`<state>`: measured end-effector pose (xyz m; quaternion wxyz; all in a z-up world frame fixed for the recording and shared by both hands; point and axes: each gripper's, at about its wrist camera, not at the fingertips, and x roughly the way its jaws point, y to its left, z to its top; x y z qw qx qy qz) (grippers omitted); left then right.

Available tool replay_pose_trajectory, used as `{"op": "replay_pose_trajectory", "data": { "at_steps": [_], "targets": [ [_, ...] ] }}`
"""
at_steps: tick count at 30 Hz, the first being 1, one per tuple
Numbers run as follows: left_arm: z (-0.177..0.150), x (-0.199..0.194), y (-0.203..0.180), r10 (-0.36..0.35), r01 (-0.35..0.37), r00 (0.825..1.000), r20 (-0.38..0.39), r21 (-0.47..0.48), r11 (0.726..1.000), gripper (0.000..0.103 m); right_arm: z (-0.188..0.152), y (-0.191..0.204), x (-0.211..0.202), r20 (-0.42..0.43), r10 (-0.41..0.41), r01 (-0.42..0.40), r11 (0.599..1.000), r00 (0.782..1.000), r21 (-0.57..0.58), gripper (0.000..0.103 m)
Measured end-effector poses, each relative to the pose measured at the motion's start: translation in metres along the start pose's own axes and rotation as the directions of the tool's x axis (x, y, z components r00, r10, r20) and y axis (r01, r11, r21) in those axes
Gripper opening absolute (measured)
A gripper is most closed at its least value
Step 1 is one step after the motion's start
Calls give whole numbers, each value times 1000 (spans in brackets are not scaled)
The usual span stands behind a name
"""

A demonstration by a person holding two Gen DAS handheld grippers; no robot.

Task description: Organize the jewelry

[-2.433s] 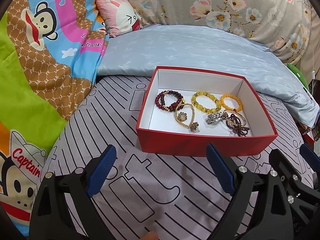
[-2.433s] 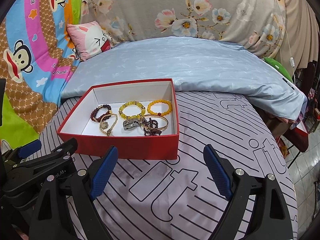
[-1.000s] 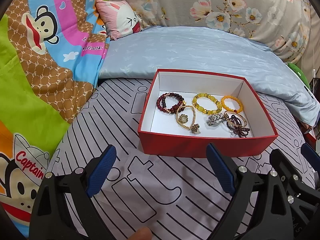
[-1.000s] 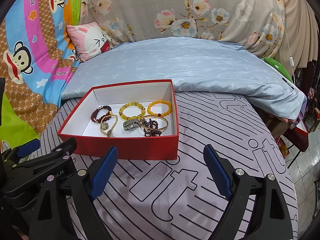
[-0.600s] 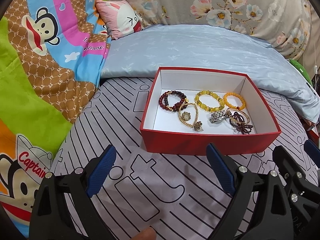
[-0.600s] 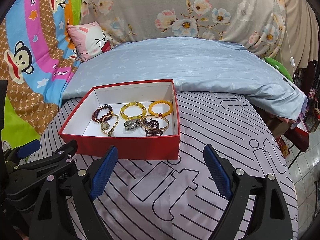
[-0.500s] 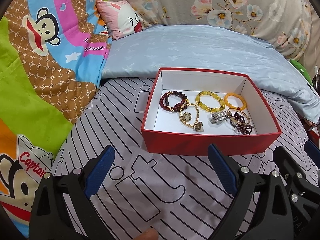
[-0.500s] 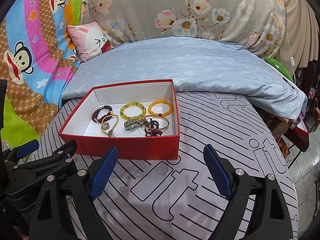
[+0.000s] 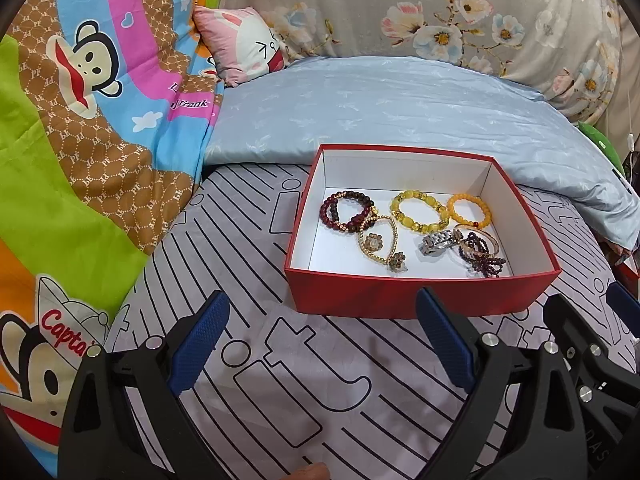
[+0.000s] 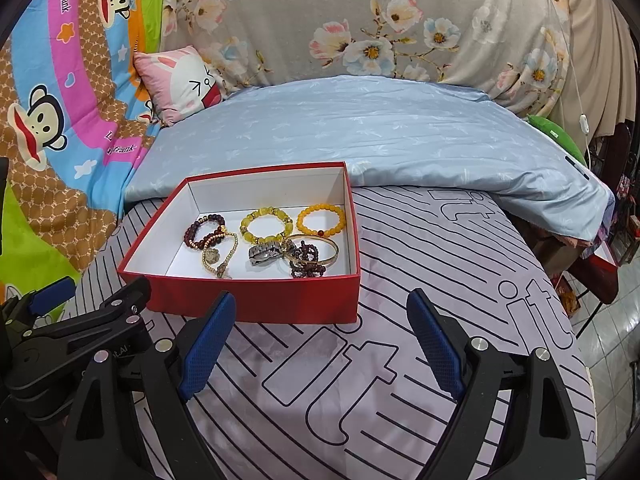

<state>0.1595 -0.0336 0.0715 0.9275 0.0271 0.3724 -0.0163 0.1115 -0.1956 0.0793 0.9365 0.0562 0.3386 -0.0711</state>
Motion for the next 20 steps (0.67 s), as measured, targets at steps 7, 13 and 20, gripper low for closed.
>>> {"op": "replay_pose_trajectory", "data": {
  "at_steps": [7, 13, 20],
  "targets": [
    [1, 4, 0, -9, 9, 1000, -11, 2, 1000, 90, 0, 0, 0, 1, -2, 2, 1000, 1000, -1, 84],
    [-1, 4, -1, 12, -12, 1000, -4, -3, 1000, 91, 1, 0, 0, -5, -3, 3, 1000, 1000, -4, 84],
    [-1, 4, 0, -7, 7, 1000, 2, -8, 1000, 91, -1, -4, 2, -3, -5, 5, 1000, 1000, 6, 84]
  ]
}}
